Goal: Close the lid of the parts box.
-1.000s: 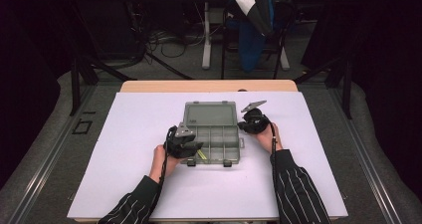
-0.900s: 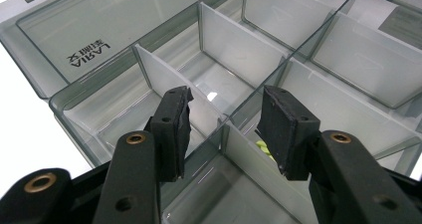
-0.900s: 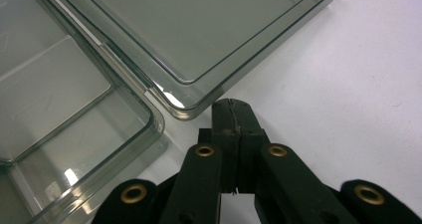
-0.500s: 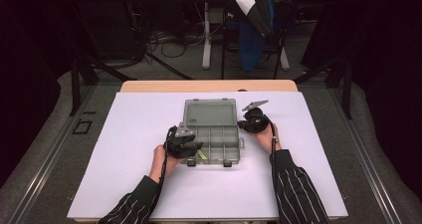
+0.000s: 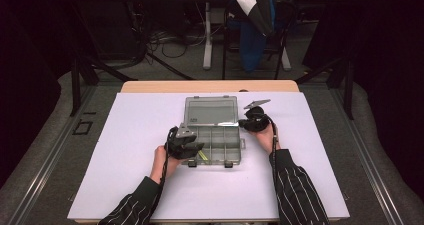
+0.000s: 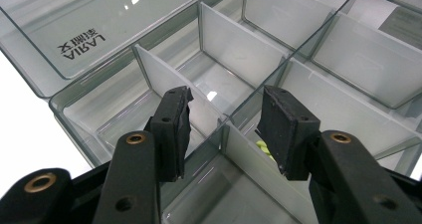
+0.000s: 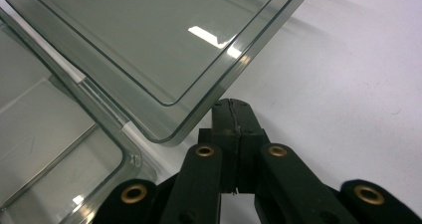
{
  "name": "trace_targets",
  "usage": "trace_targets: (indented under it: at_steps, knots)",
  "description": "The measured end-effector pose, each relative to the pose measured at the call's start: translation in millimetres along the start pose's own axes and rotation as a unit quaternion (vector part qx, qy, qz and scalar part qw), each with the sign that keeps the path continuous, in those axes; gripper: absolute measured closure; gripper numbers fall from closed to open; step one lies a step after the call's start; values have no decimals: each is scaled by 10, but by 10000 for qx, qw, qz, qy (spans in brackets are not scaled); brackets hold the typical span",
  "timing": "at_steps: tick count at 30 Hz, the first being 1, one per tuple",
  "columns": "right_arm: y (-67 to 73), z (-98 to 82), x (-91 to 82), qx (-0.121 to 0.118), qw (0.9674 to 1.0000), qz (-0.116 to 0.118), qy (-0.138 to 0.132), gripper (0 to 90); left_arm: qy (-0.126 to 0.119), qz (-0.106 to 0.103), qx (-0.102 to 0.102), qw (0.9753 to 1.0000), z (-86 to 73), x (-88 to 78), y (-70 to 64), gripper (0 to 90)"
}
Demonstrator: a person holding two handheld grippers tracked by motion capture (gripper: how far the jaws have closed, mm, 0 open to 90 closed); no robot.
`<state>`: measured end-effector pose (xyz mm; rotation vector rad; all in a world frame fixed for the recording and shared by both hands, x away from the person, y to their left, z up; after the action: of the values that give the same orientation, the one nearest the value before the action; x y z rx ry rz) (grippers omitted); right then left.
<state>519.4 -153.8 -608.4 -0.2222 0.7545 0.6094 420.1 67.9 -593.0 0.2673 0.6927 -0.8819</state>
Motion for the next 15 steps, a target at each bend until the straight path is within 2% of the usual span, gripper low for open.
trace_targets:
  at_steps: [8,15]
  knots:
    - [-4,19,11,64,9999,-44,-94,900,-2,9,-4,10000,0,0,-1,549]
    - [-8,61,-10,131,9994,-68,-305,900,-8,5,-19,10000,-1,1,-3,549]
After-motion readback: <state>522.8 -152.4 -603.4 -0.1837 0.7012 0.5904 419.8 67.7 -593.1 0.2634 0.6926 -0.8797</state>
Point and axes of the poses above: each handheld gripper's, and its own axes: x roughly forward along the jaws, z roughly out of its top, y roughly to its left, the point moved 7 cm from there along x, roughly forward along the jaws, and after that the axes turned 4 degrees about -z, right-handed, at the moved point
